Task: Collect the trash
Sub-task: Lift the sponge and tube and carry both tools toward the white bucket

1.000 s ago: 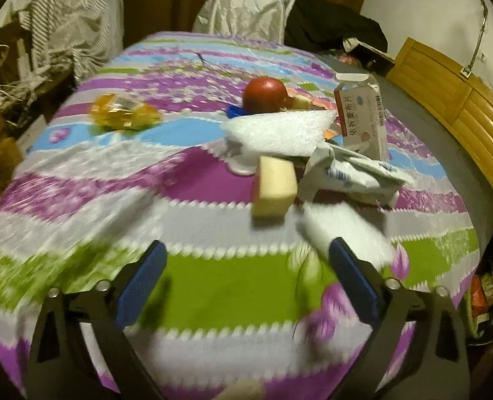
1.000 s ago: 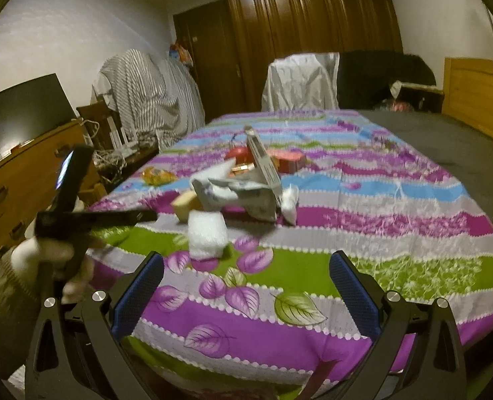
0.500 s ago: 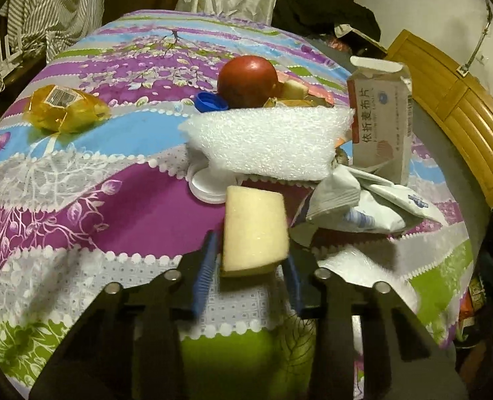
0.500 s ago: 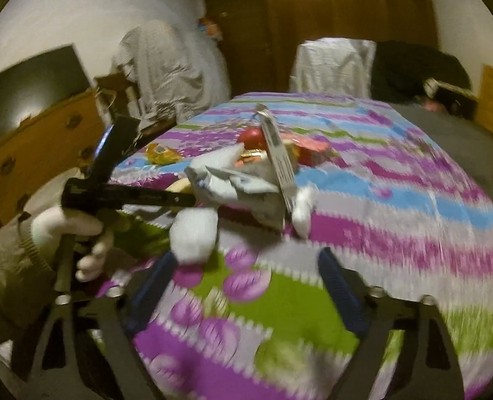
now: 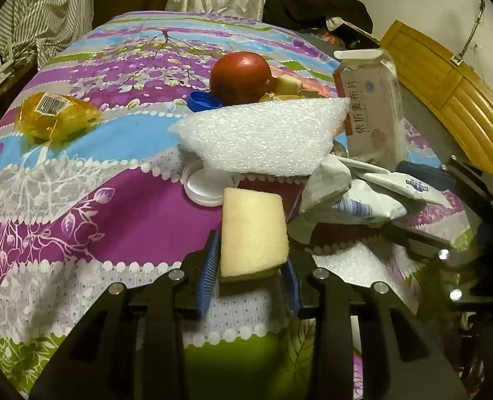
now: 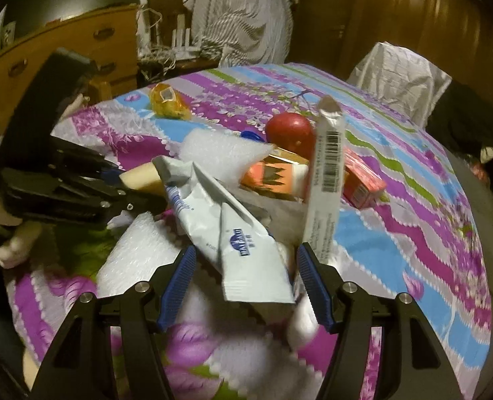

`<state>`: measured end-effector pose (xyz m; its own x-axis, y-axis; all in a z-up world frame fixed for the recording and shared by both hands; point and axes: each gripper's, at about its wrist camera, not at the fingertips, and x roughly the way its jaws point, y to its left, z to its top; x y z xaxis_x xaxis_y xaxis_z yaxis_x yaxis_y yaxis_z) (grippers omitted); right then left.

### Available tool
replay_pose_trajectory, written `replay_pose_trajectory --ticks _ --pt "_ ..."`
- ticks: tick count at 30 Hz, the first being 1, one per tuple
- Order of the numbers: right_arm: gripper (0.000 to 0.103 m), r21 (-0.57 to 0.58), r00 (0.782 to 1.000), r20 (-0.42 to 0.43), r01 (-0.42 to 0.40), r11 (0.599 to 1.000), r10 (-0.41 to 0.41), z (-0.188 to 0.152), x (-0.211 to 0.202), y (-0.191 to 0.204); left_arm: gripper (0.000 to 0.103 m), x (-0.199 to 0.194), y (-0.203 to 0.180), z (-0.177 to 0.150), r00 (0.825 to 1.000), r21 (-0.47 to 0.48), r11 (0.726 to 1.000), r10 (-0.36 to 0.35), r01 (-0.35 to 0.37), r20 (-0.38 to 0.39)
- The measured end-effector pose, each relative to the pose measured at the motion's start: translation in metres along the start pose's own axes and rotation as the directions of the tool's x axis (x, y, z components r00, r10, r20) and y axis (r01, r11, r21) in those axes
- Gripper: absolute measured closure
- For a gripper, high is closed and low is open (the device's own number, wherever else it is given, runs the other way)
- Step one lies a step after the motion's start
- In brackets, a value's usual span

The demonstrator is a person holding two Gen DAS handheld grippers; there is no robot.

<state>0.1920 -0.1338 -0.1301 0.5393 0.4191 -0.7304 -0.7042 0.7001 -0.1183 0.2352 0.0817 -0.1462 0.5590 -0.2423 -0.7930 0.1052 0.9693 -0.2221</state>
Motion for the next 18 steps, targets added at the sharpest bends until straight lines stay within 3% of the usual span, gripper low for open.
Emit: replay_pose_trajectory --ticks 2,3,4,6,11,18 --pt "0.041 0.002 1.0 -0.015 -0.01 1.0 0.01 0.001 0.008 0.005 0.071 0.0 -0.002 -0.001 1.0 0.006 1.0 0.013 -0.013 0.007" --pt "0.047 0.007 1.0 -0.011 -0.001 1.0 0.001 0.001 0.011 0.008 0.072 0.0 -0.003 -0.001 1.0 0.008 1.0 0.02 -0.02 0.012" --pt "0.062 0.02 1.0 -0.003 0.007 1.0 -0.007 0.0 0.01 0.008 0.072 -0.002 -0.003 -0.001 0.999 0.007 1.0 0.027 -0.027 0.02" --pt "0.067 0.069 0.998 0.054 0.031 0.997 -0.035 -0.001 -0.004 0.012 0.073 -0.007 -0.002 -0.004 0.998 -0.003 0.999 0.038 -0.037 0.04" --pt "0.069 0.189 0.982 0.172 0.05 0.981 -0.083 -0.01 -0.059 0.028 0.073 -0.039 -0.006 -0.013 0.99 -0.012 0.998 0.056 -0.055 0.131" --pt "0.069 0.409 0.934 0.292 0.072 0.909 -0.206 -0.046 -0.15 0.039 0.073 -0.106 -0.032 -0.038 0.961 0.005 0.999 0.047 -0.05 0.271"
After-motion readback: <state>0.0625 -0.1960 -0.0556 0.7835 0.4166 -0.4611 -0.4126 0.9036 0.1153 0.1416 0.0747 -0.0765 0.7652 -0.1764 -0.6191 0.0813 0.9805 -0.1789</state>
